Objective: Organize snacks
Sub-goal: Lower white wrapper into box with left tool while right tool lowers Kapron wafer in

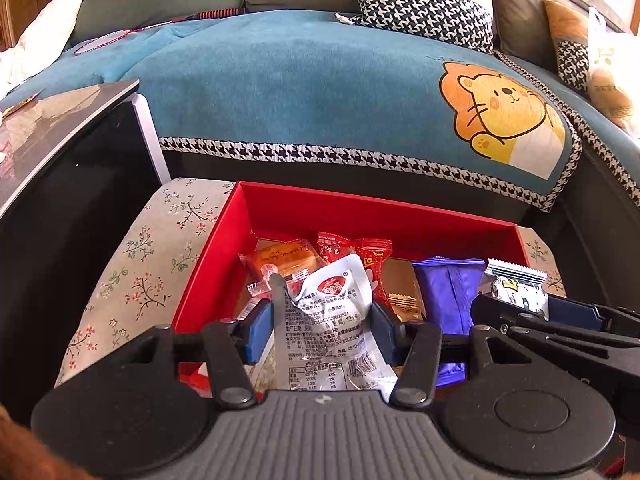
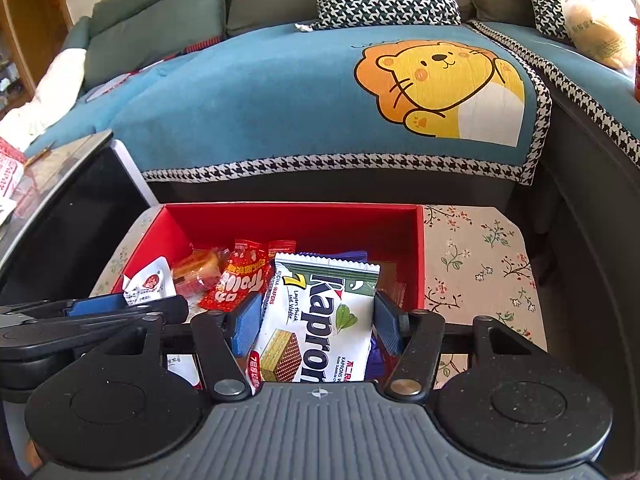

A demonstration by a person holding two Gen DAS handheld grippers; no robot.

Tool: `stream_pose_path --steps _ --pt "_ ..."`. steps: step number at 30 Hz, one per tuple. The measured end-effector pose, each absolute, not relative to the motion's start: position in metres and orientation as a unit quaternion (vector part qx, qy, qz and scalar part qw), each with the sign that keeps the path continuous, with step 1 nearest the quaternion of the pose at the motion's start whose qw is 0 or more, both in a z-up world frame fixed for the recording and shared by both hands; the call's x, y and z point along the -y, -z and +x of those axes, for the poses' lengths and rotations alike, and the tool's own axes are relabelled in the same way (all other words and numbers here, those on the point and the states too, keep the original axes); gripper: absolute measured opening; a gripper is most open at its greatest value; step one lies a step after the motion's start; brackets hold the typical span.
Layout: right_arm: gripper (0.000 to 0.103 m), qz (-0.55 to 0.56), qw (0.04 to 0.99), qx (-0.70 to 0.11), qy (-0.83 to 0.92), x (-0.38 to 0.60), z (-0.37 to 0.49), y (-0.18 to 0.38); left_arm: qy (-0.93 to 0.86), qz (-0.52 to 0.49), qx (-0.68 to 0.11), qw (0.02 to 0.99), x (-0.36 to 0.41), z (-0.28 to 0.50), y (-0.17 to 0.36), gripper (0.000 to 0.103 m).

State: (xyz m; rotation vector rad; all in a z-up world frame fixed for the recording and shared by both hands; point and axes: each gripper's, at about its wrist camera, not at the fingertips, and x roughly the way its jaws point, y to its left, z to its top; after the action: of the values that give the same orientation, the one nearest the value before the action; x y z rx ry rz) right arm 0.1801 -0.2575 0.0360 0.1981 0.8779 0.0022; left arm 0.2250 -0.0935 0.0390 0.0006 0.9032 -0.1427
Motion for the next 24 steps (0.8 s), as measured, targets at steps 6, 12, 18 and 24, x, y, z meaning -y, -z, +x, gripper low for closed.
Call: stream_pose_path --steps 6,12,18,24 --pt "0.066 0.097 0.897 -0.431 -0.002 0.26 0.189 -0.026 0.061 0.008 -0.44 0.896 0.098 0.234 -0.03 0.093" --pt "0.066 0.106 0.894 -0.435 -0.006 0.262 0.197 -0.016 0.055 0.01 -0.446 0.893 0.1 0.242 -0.023 0.093" --pt "0.066 0.111 0.892 -0.439 -0.006 0.264 0.203 -0.008 0.05 0.013 -0.452 0.89 0.102 0.248 -0.016 0.093" --pt "0.067 0.11 0.89 -0.443 -0.006 0.262 0.206 -0.002 0.046 0.009 -0.46 0.887 0.101 0.252 -0.011 0.093"
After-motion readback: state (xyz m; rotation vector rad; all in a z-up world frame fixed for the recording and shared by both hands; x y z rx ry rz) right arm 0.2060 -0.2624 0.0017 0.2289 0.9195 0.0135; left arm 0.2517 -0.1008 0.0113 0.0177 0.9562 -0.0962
